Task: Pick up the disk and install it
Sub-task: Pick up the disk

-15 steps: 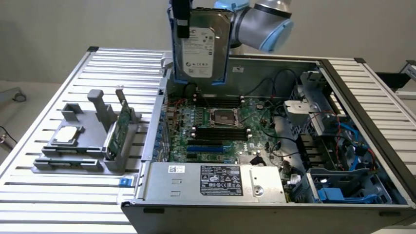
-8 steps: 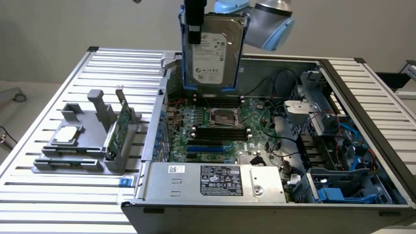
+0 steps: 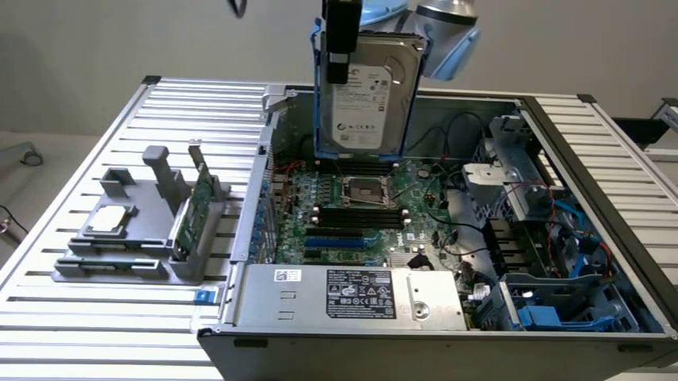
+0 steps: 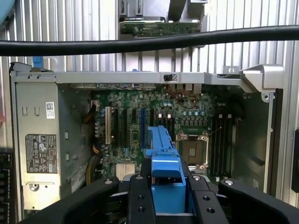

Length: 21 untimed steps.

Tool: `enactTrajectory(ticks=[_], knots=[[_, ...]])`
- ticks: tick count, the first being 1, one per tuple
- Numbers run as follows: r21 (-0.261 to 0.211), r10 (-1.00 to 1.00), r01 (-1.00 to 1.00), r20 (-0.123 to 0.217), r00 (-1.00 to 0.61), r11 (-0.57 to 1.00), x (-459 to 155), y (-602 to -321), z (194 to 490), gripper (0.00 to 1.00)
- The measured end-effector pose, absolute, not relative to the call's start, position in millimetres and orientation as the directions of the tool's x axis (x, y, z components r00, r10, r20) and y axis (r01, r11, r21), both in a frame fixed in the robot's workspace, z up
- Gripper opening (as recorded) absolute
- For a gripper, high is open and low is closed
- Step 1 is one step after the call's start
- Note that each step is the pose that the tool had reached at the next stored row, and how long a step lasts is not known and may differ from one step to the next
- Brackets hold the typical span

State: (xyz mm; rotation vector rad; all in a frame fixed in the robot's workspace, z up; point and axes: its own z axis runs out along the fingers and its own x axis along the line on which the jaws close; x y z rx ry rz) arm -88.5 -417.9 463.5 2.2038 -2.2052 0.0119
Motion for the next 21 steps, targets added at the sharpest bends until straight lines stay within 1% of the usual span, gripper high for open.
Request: enactTrajectory(ticks=[21], knots=[[0.012,-1.0,-1.0,0.022,-0.001,0.001,-40,-478,463,0.32]])
